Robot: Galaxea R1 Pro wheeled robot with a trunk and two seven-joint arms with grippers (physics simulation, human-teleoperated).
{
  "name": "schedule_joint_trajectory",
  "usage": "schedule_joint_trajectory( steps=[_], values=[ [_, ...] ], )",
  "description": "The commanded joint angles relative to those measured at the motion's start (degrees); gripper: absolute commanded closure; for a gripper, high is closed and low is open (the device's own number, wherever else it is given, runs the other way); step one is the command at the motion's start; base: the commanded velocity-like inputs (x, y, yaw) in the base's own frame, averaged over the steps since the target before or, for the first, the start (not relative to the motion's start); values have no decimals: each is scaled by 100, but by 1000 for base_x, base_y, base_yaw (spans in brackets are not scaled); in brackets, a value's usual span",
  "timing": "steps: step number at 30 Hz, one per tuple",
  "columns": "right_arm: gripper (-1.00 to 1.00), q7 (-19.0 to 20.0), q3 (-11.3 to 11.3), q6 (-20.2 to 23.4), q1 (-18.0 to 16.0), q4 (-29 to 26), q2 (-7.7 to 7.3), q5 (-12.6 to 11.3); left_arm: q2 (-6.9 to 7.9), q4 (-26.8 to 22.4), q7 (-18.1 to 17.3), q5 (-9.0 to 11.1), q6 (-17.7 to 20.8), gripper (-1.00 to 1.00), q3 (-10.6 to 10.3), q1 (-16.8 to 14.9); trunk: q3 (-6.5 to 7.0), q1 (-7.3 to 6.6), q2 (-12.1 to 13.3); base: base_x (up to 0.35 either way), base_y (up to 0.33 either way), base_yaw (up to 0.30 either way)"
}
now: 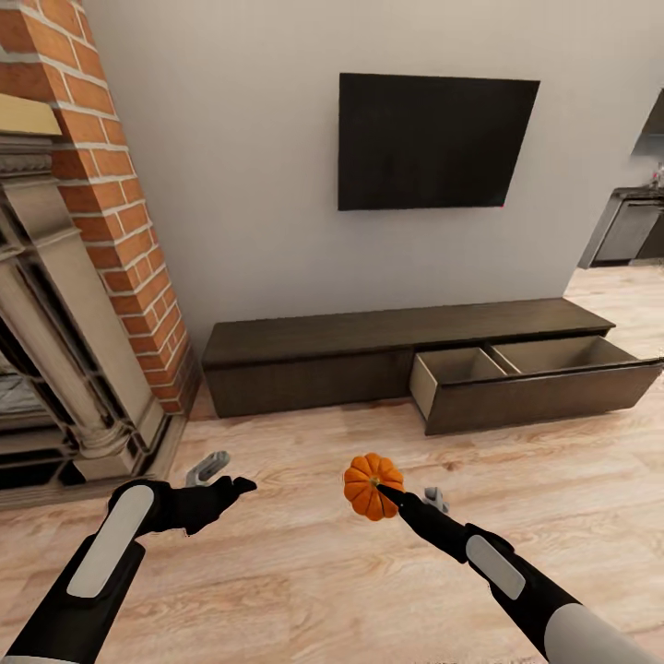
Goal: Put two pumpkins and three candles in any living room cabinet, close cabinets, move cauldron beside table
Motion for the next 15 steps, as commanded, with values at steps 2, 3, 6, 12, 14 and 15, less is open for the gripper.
schedule_joint_trajectory(
  steps=[2, 3, 6, 12, 14, 15],
  values=[
    [100, -2, 27, 14, -8, -1, -5, -70, 7, -7, 60, 68, -2, -100, -5, -2, 42, -45, 79, 0, 0, -261],
    [100, -2, 27, 14, -8, -1, -5, -70, 8, -7, 60, 70, -1, -100, -4, -2, 65, -67, 119, 0, 0, -261],
    [100, -2, 27, 7, -8, -1, -5, -70, 9, 0, 60, 73, -2, -100, 0, -2, 134, -133, 240, 0, 0, -261],
    [100, -2, 27, 5, -8, -1, 0, -70, 10, 1, 60, 80, -2, -100, 2, -2, 272, -265, 480, 0, 0, -261],
    [100, -2, 27, 5, -8, -1, -1, -70, 10, 1, 60, 80, -2, -100, 2, -2, 318, -309, 560, 0, 0, -260],
    [100, -2, 27, 5, -8, -1, 0, -70, 11, 1, 60, 78, -2, -100, 2, -2, 341, -331, 601, 0, 0, -260]
  ],
)
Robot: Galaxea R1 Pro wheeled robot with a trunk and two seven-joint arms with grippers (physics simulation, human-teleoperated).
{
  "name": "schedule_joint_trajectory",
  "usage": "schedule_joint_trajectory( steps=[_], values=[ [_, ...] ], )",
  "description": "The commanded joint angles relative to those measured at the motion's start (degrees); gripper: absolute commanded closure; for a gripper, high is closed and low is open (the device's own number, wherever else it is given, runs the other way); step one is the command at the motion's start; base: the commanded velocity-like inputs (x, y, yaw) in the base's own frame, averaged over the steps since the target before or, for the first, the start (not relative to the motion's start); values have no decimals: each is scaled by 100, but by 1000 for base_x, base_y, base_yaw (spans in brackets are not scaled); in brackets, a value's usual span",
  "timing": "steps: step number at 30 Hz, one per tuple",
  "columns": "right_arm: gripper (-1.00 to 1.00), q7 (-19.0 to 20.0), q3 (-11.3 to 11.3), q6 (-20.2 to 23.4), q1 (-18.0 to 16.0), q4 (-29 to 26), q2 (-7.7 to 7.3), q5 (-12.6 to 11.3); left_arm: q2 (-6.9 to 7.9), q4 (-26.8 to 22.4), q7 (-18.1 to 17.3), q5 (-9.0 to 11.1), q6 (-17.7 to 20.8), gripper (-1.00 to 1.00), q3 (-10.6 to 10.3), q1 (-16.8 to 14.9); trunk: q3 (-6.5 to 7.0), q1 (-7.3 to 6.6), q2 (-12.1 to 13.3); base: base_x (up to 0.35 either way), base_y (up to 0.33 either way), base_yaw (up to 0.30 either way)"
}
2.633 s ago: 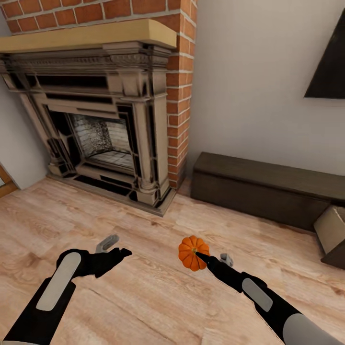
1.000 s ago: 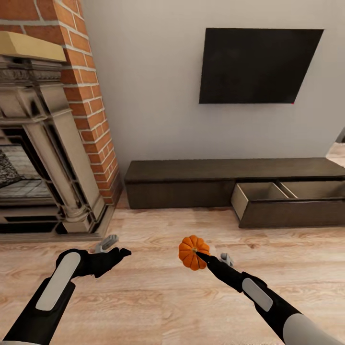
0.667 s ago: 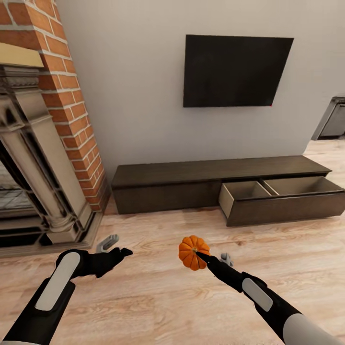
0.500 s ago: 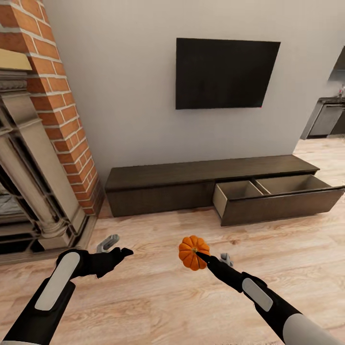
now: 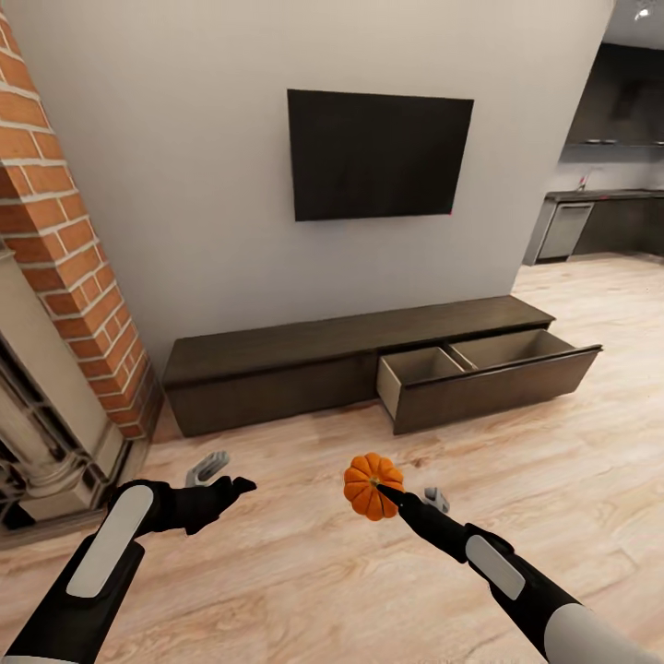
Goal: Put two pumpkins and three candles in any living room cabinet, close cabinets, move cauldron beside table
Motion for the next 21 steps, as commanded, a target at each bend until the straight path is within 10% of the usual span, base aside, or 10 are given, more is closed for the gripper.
schedule_joint_trajectory(
  steps=[1, 21],
  values=[
    [100, -2, 27, 14, -8, -1, -5, -71, 7, -4, 60, 55, -1, -100, -6, -2, 19, -23, 39, 0, 0, -260],
    [100, -117, 104, -297, -8, 8, 10, 58, 156, 80, 342, -35, 7, -100, -8, -16, 491, -462, 841, 0, 0, -257]
  ],
)
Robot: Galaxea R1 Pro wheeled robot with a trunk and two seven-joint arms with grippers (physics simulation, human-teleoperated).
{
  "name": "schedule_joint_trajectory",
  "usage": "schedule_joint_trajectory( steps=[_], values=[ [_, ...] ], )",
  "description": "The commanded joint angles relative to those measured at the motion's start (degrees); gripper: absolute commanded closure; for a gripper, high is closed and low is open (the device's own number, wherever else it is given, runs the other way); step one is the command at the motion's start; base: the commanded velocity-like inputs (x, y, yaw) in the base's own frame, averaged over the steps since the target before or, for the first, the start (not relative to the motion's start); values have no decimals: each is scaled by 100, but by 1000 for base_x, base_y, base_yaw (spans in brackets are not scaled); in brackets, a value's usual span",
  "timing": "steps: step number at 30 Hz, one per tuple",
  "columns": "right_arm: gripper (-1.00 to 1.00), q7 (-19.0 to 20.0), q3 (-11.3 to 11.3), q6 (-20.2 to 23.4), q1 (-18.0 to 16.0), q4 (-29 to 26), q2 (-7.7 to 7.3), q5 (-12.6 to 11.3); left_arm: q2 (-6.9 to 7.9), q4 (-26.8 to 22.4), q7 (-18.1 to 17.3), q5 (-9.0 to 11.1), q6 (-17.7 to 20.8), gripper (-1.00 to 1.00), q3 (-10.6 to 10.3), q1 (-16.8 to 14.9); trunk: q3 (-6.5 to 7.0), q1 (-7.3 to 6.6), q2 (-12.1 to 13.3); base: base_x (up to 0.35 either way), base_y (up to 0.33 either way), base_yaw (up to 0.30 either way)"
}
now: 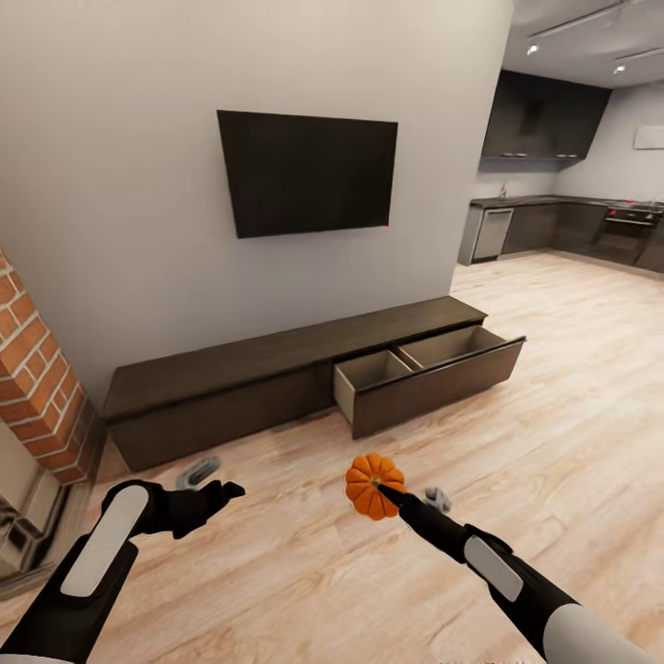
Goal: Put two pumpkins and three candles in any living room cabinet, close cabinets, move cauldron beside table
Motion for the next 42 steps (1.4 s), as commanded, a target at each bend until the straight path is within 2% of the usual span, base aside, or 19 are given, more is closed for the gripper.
schedule_joint_trajectory(
  steps=[1, 4, 6, 8, 11, 16, 19, 22, 26, 33, 37, 42],
  values=[
    [100, -35, 45, -128, -4, 1, -11, -12, 29, -7, 205, 59, -2, -100, -9, -3, 19, -23, 39, 0, 0, -254],
    [100, -142, 51, -297, -1, 7, -13, 176, 56, -7, 491, 59, -2, -100, -10, -3, 91, -89, 159, 0, 0, -254],
    [100, -364, 53, -445, 3, 40, 2, 472, 67, -7, 718, 58, -2, -100, -13, -3, 139, -133, 239, 0, 0, -254],
    [100, -573, 54, -542, 6, 180, 13, 692, 70, -7, 816, 55, -2, -100, -15, -3, 187, -177, 319, 0, 0, -254],
    [100, -777, 54, -622, 4, 470, 31, 877, 72, -7, 881, 51, -2, -100, -42, -1, 258, -243, 440, 0, 0, -254],
    [100, -877, 53, -745, 8, 582, 22, 942, 66, -7, 908, 50, -2, -100, -73, -3, 378, -352, 640, 0, 0, -252],
    [100, -1101, 57, -793, 9, 640, 29, 958, 64, -7, 919, 50, -5, -100, -96, 0, 451, -418, 761, 0, 0, -249],
    [100, -1339, 62, -885, 10, 726, 37, 963, 64, -7, 922, 44, -6, -100, -216, -2, 524, -484, 881, 0, 0, -238],
    [100, -1420, 63, -1117, 10, 858, 42, 964, 57, -7, 923, 43, -4, -100, -303, -1, 624, -572, 1041, 0, 0, -224],
    [100, -1547, 58, -1168, 10, 960, 40, 964, 54, -7, 935, 45, -10, -100, -315, -1, 799, -726, 1322, 0, 0, -213],
    [100, -1970, 66, -1170, 10, 950, 45, 971, 55, -7, 990, 42, -11, -100, -324, 1, 902, -814, 1482, 0, 0, -208],
    [100, -2600, 72, -1170, 10, 946, 46, 978, 50, 125, 1510, 37, -25, -100, -318, -3, 1029, -923, 1683, 0, 0, -206]
  ],
)
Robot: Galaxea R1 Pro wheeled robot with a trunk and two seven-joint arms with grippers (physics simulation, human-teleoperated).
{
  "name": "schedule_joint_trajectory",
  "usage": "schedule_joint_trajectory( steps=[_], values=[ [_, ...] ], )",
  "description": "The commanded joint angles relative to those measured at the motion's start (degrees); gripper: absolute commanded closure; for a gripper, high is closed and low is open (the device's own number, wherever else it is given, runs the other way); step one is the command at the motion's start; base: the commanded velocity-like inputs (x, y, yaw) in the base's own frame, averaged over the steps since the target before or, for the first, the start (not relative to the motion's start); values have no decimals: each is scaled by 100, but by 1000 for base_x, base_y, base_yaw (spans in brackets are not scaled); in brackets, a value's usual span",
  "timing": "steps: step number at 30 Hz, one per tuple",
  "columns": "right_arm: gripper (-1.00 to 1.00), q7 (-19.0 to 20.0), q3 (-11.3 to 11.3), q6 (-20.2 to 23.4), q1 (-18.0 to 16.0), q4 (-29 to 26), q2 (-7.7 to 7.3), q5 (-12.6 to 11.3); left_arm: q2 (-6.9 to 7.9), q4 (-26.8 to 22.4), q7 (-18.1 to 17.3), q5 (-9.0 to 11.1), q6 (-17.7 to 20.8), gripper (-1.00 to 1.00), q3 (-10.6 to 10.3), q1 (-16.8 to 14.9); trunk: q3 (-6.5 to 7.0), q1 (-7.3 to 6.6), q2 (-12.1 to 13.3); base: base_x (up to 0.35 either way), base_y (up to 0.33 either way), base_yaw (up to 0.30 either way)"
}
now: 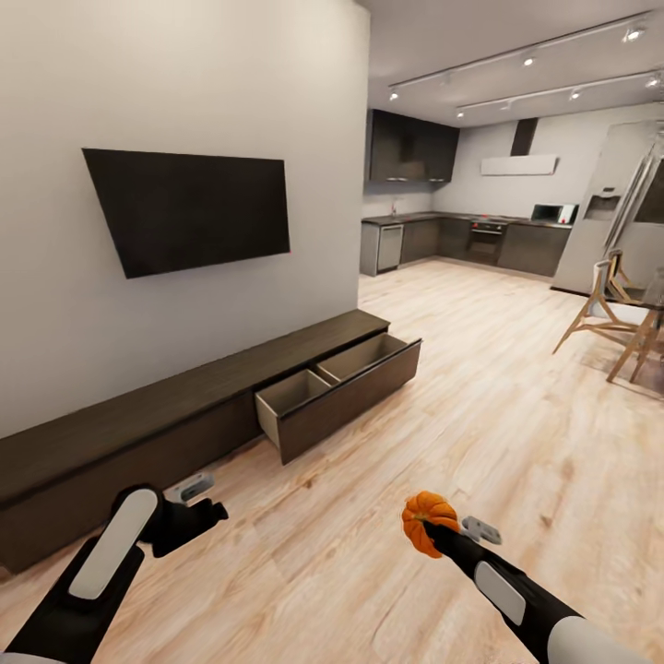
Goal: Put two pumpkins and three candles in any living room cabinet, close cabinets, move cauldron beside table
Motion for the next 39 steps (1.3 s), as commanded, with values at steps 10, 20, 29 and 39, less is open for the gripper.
schedule_joint_trajectory(
  steps=[10, 20, 29, 39],
  values=[
    [100, -234, 34, 5, -7, -3, -3, -38, -343, 664, 163, -1825, -76, -100, 8, -126, 216, -176, 318, 0, 0, -165],
    [100, -373, 34, 0, -7, -18, -4, -21, -509, 640, -47, -2080, -66, -100, -4, -131, 261, -176, 318, 67, -1, -90],
    [100, -350, 18, -5, -7, -18, -12, -35, -491, 653, -280, -2113, -62, -100, -12, -131, 262, -176, 318, 331, -78, -1],
    [100, -320, 8, -12, -7, -18, -13, -40, -506, 654, -287, -2112, -55, -100, -9, -131, 303, -176, 318, 339, 50, -161]
  ],
)
